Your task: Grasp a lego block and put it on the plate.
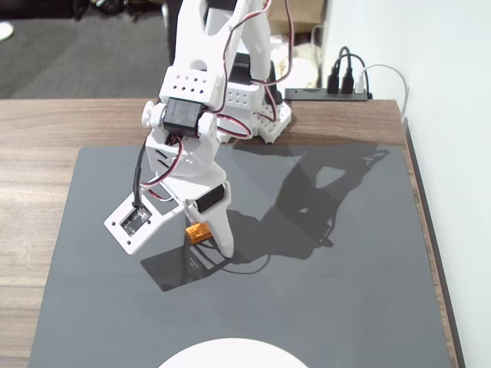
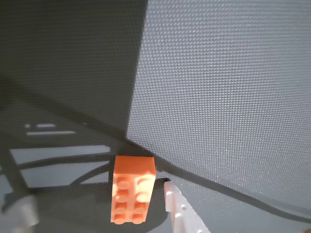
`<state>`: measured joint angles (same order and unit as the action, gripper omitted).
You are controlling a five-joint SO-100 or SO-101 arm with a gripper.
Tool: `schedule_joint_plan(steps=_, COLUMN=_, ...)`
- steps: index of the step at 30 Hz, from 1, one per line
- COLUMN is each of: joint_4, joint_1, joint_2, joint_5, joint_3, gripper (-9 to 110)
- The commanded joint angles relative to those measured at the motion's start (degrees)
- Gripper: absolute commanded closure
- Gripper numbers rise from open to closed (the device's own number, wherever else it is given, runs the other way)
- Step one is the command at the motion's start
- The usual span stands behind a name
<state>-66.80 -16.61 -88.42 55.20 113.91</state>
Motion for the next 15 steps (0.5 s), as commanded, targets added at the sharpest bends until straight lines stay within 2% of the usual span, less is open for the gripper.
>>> schedule_joint_plan(steps=1, joint_4=0.26, joint_1=0.53, joint_2=-0.53, joint_5=0.0, joint_3=-1.49, gripper=73)
schedule_joint_plan(steps=15, joint_4=0.79, joint_1=1.41, joint_2=-0.44, joint_5=-0.09, joint_3=-1.14, gripper=81)
